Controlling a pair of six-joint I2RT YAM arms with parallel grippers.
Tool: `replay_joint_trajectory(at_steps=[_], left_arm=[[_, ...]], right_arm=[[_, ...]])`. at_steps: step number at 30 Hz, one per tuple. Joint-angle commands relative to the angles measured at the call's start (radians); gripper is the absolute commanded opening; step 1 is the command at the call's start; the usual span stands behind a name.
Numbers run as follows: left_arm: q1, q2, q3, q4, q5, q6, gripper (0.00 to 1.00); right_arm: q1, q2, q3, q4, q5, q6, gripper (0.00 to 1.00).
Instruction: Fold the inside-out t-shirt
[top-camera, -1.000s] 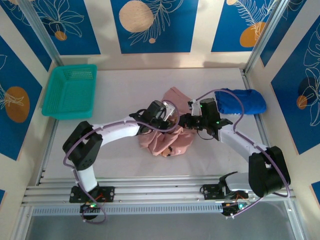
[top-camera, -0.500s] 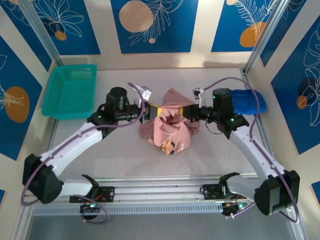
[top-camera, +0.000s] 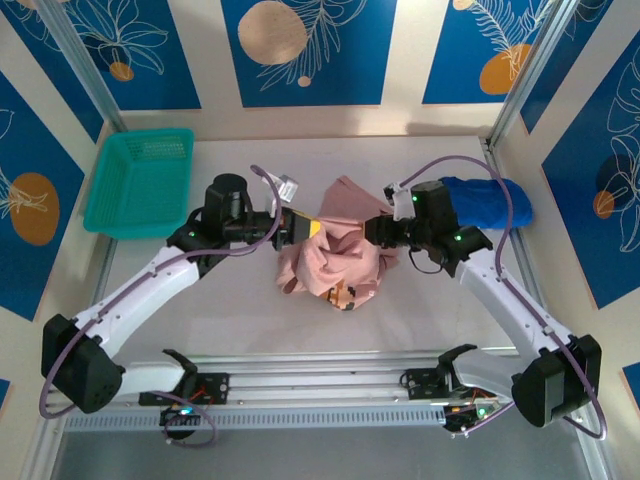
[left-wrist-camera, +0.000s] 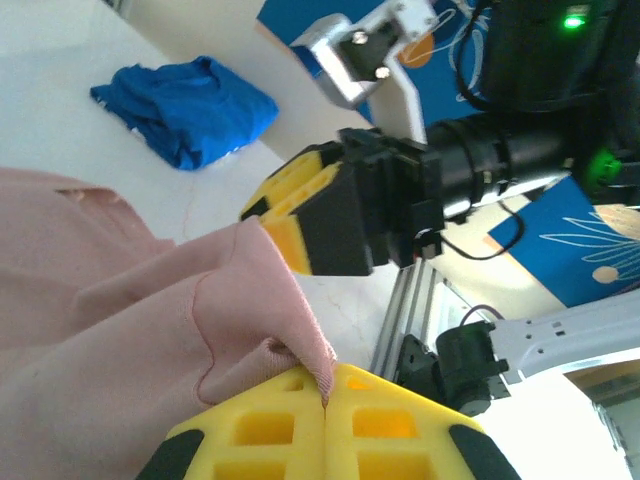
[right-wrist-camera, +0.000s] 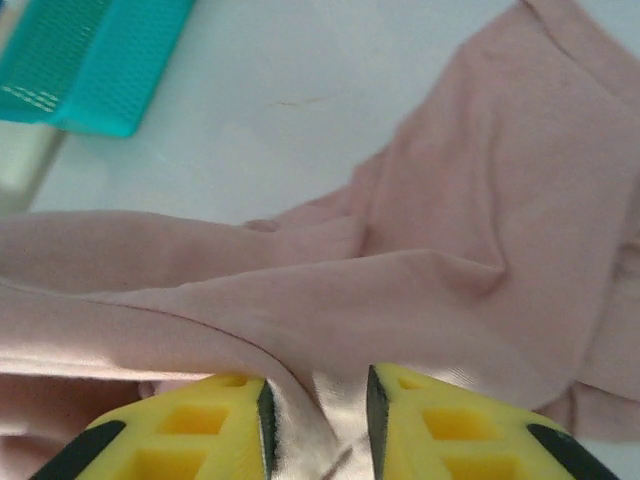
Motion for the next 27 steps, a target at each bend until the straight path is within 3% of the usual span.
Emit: replay_joint_trajectory(at_steps=[1, 9, 17, 23, 27], left_arm=[[0.013, 0.012, 0.04, -0.037, -0.042, 0.03, 0.0], [0.013, 0.036, 0.057, -0.055, -0.068, 0.029, 0.0], [0.011, 0.037, 0.06, -0.044, -0.06, 0.02, 0.0], [0.011, 0.029, 0.057, -0.049, -0.05, 0.022, 0.0], [0.011, 0.019, 0.054, -0.05, -0.043, 0.027, 0.0]], right_arm=[[0.02, -0.073, 0.008, -0.085, 0.113, -0.047, 0.35], [0.18, -0.231, -0.057, -0.032, 0.145, -0.117, 0.39], [0.415, -0.062, -0.023, 0.078, 0.261, -0.143, 0.33], [0.43, 0.065, 0.01, 0.109, 0.403, -0.133, 0.3], [0.391, 0.084, 0.003, 0.137, 0.412, -0.118, 0.3]])
